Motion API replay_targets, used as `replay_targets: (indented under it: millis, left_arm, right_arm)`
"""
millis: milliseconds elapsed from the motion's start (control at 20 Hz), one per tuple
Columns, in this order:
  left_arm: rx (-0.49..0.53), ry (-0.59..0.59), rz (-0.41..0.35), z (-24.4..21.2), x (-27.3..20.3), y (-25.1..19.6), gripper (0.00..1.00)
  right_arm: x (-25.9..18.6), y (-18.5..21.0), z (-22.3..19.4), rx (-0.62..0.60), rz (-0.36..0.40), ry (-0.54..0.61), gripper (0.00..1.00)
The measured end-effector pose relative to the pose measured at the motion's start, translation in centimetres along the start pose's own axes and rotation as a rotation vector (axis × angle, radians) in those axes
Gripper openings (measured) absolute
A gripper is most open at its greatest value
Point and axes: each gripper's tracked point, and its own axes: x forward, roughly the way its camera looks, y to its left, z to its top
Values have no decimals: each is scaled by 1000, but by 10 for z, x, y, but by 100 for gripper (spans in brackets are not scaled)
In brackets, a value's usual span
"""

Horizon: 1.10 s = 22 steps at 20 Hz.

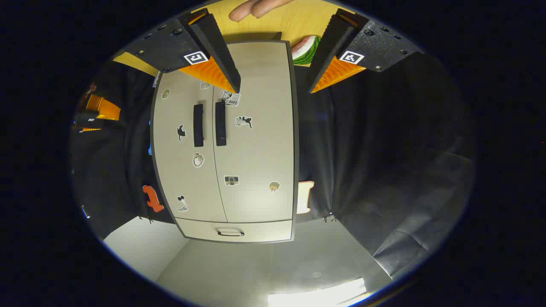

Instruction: Open the right door of the double-door shoe cabinet with the right hand, and open the left door with the left hand.

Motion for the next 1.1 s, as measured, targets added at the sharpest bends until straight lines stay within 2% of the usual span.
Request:
replay_targets:
  millis: [50, 100, 150, 200, 350, 400, 450, 750, 1100]
  left_arm:
    - [4, -3, 7, -1, 2, 0, 95]
    - [6, -3, 7, -2, 2, -1, 96]
    - [5, 2, 0, -4, 3, -5, 96]
    - [1, 11, -7, -6, 5, -8, 95]
    - [-6, 32, -29, -13, 6, -17, 96]
    - [-14, 46, -41, -16, 5, -19, 96]
    - [-26, 46, -49, -15, 5, -20, 96]
    - [-35, 34, -24, -14, 8, -8, 94]
    - [-17, 44, -45, -22, 10, -6, 94]
  right_arm:
    - [0, 0, 1, -4, -1, -2, 94]
    - [-1, -1, 2, -7, -3, -6, 98]
    - [-1, -1, 3, -7, -10, -8, 98]
    - [-2, -1, 3, -5, -14, -9, 94]
    - [-1, 1, 2, -7, -19, 1, 94]
    - [-2, 1, 3, -11, -19, 7, 98]
    - [-3, 1, 3, -15, -15, 11, 98]
    - [0, 5, 1, -20, -10, 14, 98]
    - [39, 29, -2, -25, 0, 23, 98]
